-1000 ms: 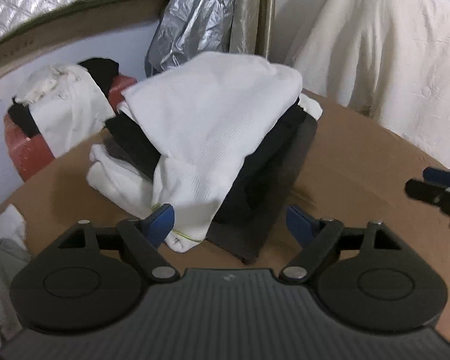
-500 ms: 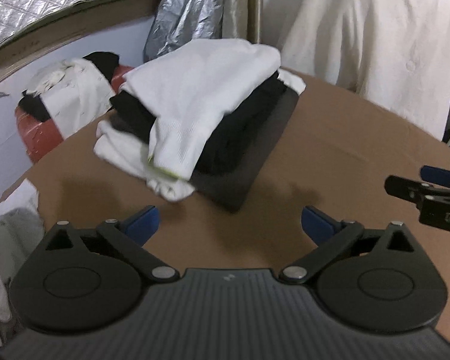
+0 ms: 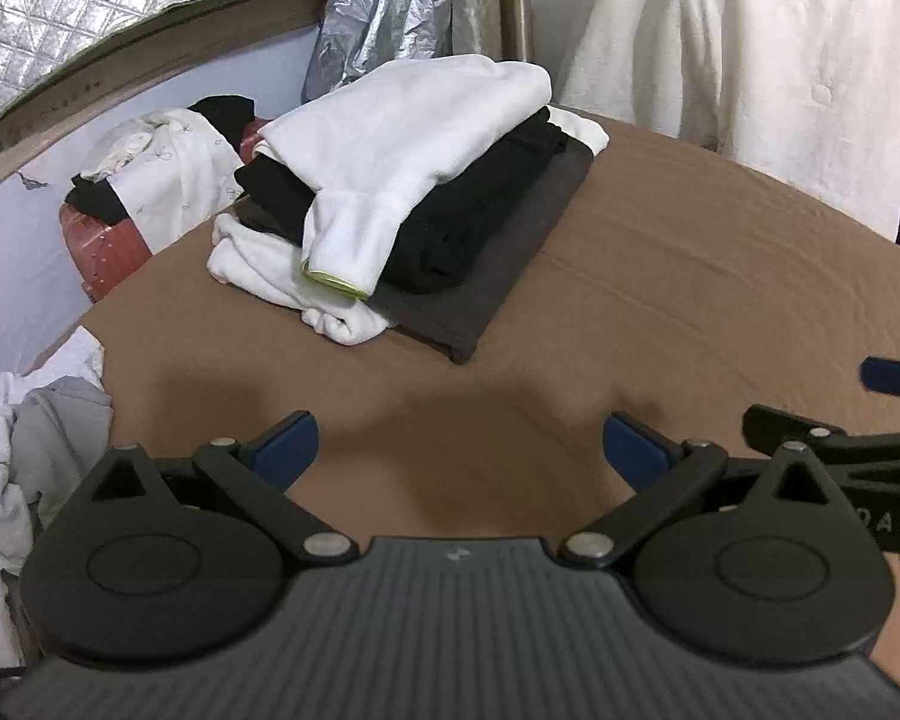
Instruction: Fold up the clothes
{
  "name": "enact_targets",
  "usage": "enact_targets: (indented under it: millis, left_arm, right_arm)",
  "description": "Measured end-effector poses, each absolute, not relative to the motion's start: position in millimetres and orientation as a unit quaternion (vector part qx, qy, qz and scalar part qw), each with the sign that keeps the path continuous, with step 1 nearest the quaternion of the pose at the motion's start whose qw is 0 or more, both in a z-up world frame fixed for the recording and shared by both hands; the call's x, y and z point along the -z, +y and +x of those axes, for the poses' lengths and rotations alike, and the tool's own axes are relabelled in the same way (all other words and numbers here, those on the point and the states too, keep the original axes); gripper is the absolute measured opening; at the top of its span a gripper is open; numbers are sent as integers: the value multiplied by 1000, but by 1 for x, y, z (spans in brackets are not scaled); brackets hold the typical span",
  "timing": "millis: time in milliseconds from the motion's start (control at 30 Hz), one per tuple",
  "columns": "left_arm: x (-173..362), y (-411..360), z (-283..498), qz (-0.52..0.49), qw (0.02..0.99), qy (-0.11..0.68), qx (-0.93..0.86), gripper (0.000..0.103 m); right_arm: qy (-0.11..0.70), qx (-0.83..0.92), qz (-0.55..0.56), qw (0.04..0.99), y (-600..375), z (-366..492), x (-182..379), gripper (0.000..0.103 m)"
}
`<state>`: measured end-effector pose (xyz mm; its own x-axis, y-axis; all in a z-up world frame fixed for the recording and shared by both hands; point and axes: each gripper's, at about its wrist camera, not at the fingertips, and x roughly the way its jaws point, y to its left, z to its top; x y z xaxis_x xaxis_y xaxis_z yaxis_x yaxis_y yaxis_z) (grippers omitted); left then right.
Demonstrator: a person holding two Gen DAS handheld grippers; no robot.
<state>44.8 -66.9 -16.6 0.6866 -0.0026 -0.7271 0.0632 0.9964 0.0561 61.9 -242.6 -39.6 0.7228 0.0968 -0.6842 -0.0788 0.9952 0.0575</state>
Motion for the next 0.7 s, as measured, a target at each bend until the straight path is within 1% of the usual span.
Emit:
enact_targets:
  millis: [100,367,433,567,700]
  left_arm:
    - [18,-72,40,47,917,397,16,103]
    - [23,-84,30,56,916,396,10,103]
    - [23,-86,28,52,918,394,10,103]
    - [24,-90,26,54,918,394,9,103]
    - [27,-92,26,53,916,398,9,103]
  right_arm:
    - [360,-46,9,932,-243,54,36,103]
    - [343,-24,-7,939,-243,33,37,103]
    - [344,-25,30,938,-251,30,36,103]
    - [372,-33,46,926,-257,31,43,103]
    - [375,-24,46,926,-258,28,48,103]
